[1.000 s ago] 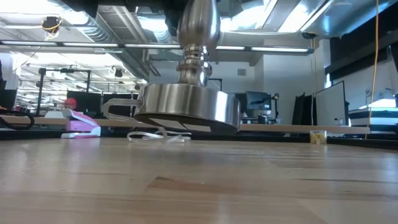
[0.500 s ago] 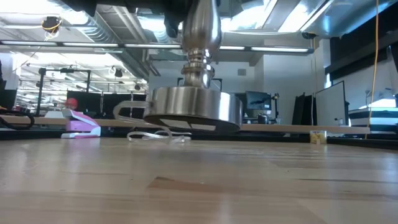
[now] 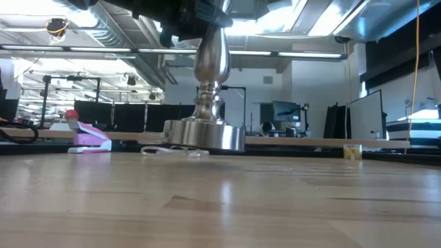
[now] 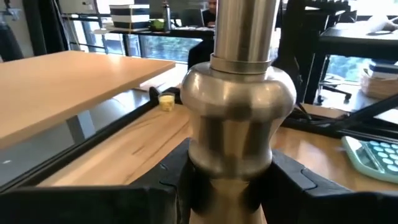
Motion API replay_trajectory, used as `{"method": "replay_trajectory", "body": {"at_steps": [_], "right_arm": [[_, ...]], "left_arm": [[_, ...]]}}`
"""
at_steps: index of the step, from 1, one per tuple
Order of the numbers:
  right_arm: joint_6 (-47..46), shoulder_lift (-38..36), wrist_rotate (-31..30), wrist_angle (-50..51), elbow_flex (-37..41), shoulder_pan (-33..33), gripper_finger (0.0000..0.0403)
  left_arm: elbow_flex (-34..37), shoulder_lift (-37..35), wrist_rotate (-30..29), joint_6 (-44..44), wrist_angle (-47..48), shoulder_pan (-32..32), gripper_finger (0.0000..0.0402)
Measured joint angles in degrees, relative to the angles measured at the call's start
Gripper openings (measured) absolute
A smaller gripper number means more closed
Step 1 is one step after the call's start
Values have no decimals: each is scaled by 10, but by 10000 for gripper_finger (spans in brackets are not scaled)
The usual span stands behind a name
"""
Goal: Screw lightbulb
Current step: Remove the lightbulb from the desk lamp
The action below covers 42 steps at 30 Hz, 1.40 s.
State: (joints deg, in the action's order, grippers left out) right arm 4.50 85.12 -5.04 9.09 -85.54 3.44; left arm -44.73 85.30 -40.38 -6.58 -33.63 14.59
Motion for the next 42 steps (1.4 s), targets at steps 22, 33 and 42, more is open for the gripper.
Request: {"method": "replay_trajectory", "body": {"at_steps": [22,33,42], "right_arm": [[72,1,522,-7,0,-47,147],[30,-35,228,72,0,-45,297],[-32,-89,32,157,0,-45,355]], "left_arm": [[-1,1,389,3,-50,-28,122],[-1,0,205,10,-34,-16,122],[-1,0,-20,3,-20,1,122]]}}
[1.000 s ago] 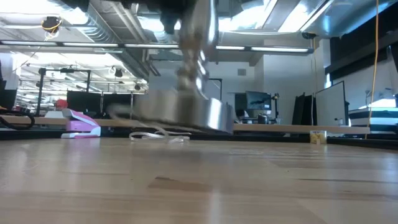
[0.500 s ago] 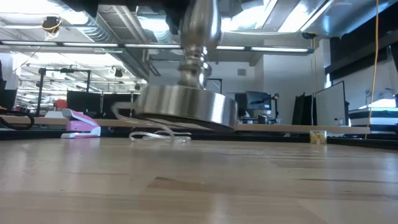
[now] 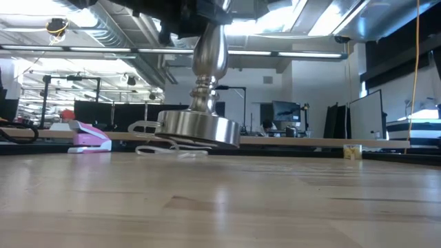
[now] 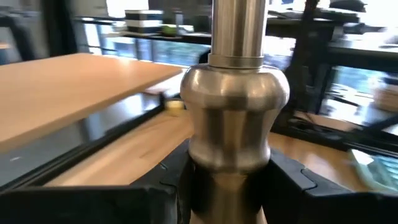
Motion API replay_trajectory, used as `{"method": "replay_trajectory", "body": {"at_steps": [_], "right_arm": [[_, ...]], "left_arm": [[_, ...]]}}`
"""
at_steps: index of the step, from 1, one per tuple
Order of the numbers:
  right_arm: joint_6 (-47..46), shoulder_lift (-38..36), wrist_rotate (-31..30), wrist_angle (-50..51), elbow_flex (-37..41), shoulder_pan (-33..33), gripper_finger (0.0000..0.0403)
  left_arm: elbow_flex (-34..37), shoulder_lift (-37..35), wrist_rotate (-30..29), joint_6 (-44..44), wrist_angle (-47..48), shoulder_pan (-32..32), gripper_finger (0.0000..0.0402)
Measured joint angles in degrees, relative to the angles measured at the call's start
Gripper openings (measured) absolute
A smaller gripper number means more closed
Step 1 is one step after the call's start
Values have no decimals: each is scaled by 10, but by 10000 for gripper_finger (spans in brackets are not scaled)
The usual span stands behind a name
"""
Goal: Screw lightbulb
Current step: Remove the lightbulb from the desk lamp
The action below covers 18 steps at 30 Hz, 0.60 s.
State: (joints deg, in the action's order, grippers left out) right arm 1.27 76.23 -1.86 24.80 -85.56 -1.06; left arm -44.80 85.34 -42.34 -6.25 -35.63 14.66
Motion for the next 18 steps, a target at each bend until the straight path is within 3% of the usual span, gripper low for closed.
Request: {"method": "replay_trajectory", "body": {"at_steps": [10,18], "right_arm": [[-14,90,-47,-187,0,20,297],[-10,109,-82,-250,0,19,257]], "left_arm": [[0,0,-54,-13,0,-2,122],[0,0,-58,-9,-2,0,122]]}}
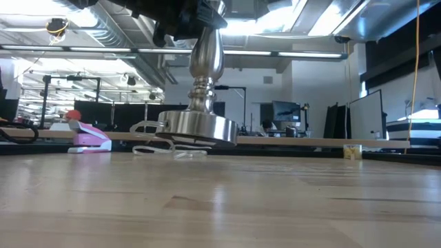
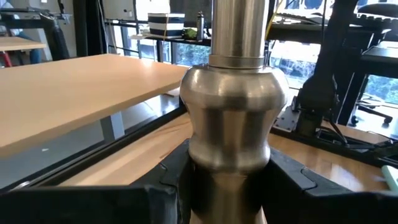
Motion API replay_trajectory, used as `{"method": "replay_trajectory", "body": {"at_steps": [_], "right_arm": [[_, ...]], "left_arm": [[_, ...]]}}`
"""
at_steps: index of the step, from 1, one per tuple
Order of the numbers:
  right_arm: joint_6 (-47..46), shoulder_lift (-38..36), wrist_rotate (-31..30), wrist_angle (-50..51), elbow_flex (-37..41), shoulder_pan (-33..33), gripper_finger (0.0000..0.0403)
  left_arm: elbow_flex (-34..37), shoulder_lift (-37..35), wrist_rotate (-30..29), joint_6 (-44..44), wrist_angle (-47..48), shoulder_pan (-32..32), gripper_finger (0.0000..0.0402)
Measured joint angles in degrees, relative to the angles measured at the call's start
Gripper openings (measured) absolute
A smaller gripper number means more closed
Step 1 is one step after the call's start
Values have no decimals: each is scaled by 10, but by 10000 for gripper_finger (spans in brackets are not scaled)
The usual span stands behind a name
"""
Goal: Screw lightbulb
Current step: Remove the lightbulb from the desk lamp
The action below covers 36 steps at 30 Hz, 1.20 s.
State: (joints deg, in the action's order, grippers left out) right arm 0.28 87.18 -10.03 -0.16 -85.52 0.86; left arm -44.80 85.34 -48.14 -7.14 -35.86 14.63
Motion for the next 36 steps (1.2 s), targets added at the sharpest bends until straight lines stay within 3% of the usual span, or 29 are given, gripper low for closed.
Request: {"method": "replay_trajectory", "body": {"at_steps": [5,9,13,20,23,28,33,36], "right_arm": [[-4,-8,28,25,0,-1,160],[-4,-13,63,48,0,-1,159],[13,-24,192,53,0,-2,159],[25,-32,457,53,0,-2,159],[44,-27,533,49,0,-3,159],[40,-20,531,37,0,-2,159],[23,-20,402,39,0,5,165],[26,-36,335,71,0,2,253]], "left_arm": [[0,0,3,3,3,1,122],[0,0,36,6,5,1,122],[0,0,126,27,-13,1,122],[0,0,362,34,-42,1,122],[0,0,421,22,-44,1,122],[0,0,439,16,-43,1,122],[0,0,389,11,-36,2,122],[0,0,326,13,-35,4,122]]}}
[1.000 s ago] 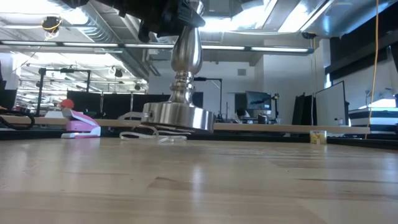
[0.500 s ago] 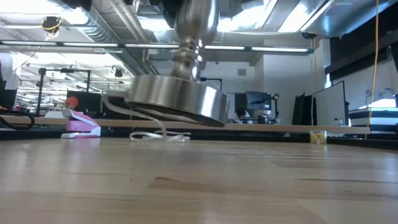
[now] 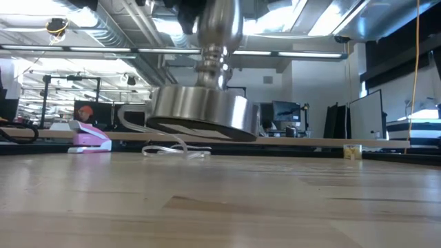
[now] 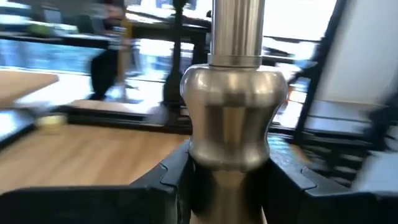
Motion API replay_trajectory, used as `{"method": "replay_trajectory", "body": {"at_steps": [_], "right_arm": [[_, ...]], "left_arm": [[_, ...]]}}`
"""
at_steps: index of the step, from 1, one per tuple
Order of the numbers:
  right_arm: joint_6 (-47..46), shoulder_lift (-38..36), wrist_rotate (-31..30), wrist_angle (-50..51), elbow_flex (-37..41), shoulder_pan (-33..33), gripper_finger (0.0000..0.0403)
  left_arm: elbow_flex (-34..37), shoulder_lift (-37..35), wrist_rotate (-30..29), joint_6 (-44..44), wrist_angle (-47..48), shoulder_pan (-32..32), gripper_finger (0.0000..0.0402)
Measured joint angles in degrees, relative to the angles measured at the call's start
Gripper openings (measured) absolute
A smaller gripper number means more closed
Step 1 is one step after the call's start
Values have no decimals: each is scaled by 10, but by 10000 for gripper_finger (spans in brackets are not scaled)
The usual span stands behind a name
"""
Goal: Screw lightbulb
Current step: Remove the lightbulb from the desk lamp
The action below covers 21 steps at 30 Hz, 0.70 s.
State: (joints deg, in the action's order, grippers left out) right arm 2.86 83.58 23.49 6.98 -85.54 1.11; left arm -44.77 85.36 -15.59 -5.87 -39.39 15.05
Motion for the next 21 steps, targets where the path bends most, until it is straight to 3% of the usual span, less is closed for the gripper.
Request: {"method": "replay_trajectory", "body": {"at_steps": [4,6,10,14,18,21], "right_arm": [[2,-44,-127,74,0,-1,367],[3,-68,-197,118,0,1,387],[4,-94,-306,182,0,0,360],[4,-91,-351,174,0,0,329],[4,-52,-358,70,9,0,312],[6,-14,-373,-20,10,0,307]], "left_arm": [[0,0,-112,5,11,9,122],[0,0,-173,6,20,14,122],[0,0,-293,14,18,15,122],[0,0,-413,40,4,-6,122],[0,-1,-488,80,-11,-34,122],[0,-1,-501,76,-5,-46,122]]}}
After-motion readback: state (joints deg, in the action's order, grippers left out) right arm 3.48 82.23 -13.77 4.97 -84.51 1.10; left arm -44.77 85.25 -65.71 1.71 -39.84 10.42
